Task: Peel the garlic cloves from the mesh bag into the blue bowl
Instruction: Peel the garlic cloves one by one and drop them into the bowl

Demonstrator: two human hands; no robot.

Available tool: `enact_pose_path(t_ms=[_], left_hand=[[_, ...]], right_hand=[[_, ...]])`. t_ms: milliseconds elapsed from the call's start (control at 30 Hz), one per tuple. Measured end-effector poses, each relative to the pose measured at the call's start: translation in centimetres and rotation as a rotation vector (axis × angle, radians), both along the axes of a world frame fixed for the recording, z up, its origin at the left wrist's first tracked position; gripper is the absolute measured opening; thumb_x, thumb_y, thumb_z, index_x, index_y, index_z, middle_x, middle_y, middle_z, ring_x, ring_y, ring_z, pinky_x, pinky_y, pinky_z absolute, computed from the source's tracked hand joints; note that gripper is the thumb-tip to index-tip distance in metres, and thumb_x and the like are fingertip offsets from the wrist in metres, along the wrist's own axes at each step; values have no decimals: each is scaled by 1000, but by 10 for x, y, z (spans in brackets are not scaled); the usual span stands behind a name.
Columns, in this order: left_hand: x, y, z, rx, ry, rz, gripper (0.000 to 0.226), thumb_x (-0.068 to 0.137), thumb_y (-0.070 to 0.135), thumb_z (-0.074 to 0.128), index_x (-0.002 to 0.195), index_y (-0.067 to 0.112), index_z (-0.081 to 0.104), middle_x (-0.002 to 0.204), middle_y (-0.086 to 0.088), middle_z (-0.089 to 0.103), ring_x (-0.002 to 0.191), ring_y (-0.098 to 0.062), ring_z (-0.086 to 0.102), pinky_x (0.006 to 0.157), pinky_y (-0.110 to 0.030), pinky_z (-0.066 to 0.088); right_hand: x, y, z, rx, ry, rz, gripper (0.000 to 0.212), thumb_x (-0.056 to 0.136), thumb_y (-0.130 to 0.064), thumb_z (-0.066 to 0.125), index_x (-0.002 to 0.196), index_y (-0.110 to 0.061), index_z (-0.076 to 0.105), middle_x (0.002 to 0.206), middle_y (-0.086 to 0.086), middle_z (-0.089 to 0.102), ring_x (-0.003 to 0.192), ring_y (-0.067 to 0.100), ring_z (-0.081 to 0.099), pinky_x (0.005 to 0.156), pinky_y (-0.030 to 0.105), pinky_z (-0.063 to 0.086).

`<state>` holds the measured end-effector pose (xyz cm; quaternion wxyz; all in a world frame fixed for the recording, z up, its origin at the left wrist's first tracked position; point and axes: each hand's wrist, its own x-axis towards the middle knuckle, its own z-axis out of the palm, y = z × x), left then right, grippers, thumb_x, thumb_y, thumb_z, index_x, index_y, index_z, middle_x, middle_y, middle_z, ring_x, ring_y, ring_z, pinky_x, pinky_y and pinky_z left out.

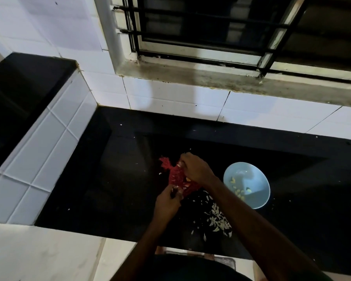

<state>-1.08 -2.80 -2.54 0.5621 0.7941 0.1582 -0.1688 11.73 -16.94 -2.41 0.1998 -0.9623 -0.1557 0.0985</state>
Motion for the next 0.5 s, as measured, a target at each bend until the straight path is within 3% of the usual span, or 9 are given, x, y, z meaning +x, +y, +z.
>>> enact_pose_path(t_ms=[133, 200, 267, 367, 433, 500], left_hand=[[-2, -1, -1, -4, 26, 12, 11, 100, 28, 60, 95, 20, 66, 89, -4, 74, 68, -12, 67, 66, -26, 52], [-3, -1, -1, -6, 31, 21, 12, 100, 28, 59, 95, 19, 66, 88, -5, 74, 65, -9, 65, 61, -22, 51], [-3, -2, -1, -18, 24, 28, 12, 101, 26, 59, 94, 19, 66, 86, -5, 74, 63, -7, 63, 60, -20, 50], [-5, -4, -1, -49, 23, 45, 14, 101, 27, 59, 91, 20, 66, 85, -5, 73, 62, -7, 63, 64, -27, 53], [-4, -5, 0, -53, 32, 53, 15, 101, 29, 59, 90, 21, 66, 85, -6, 74, 63, -9, 64, 66, -30, 54], [-4, -7, 0, -50, 44, 58, 15, 101, 30, 59, 92, 21, 67, 86, -4, 74, 65, -11, 66, 68, -32, 56]], right_hand=[[2, 0, -2, -10, -111, 3, 20, 100, -41, 46, 101, -24, 56, 106, -4, 44, 92, 17, 51, 70, 38, 51], [3, -2, 1, 53, -125, -10, 13, 97, -37, 55, 98, -25, 59, 103, -7, 41, 91, 14, 49, 69, 32, 48], [4, -1, 5, 205, -54, -74, 3, 93, -26, 63, 92, -27, 61, 98, -11, 49, 84, 10, 55, 71, 29, 48], [4, 1, 11, 439, 145, -215, 21, 92, -13, 63, 86, -33, 59, 87, -12, 69, 75, 4, 66, 71, 27, 53], [2, 0, 14, 551, 251, -278, 25, 95, -8, 57, 85, -31, 59, 85, -6, 74, 68, 12, 71, 64, 32, 59], [0, -3, 15, 574, 282, -283, 24, 95, -7, 55, 85, -28, 59, 83, -3, 74, 67, 15, 71, 66, 39, 62]])
